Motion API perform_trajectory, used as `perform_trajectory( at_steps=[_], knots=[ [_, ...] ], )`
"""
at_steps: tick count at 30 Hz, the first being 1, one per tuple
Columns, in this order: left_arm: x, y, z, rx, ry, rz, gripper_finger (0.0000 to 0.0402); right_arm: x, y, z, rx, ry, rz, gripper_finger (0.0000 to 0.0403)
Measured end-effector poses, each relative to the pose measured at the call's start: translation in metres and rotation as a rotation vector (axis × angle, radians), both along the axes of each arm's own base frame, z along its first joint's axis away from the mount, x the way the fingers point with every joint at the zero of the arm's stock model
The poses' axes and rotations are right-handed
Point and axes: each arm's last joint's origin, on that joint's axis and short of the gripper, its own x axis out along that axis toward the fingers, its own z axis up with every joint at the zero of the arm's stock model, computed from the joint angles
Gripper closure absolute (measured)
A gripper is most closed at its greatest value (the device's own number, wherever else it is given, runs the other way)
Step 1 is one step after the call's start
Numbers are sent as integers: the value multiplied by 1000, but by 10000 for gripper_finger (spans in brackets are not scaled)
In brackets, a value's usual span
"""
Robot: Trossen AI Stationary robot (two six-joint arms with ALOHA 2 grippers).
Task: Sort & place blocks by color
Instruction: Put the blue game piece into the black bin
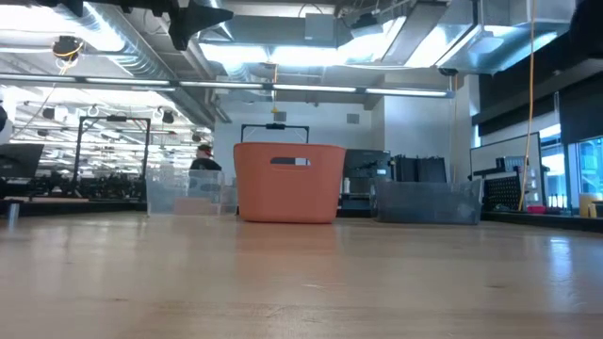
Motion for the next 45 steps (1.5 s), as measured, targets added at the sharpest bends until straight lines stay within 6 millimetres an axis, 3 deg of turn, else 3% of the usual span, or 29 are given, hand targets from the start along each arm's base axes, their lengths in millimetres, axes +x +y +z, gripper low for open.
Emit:
perform_trajectory(
  at_steps=[17, 19, 23, 30, 36, 45],
  knots=[
    [0, 0, 0, -3, -1, 0, 124, 2, 18, -45, -126, 119, 53, 178],
    [0, 0, 0, -3, -1, 1, 124, 2, 17, -46, -137, 119, 53, 194],
    [0, 0, 0, -4, -1, 6, 124, 1, 12, -38, -158, 77, 70, 267],
    [0, 1, 0, -5, -2, 24, 124, 10, -21, -2, -270, -193, 78, 263],
    [0, 1, 0, -5, -3, 24, 124, 35, -60, 31, -367, -520, 44, 263],
    [0, 1, 0, -3, -5, 24, 124, 79, -137, 79, -513, -984, 89, 263]
  ],
)
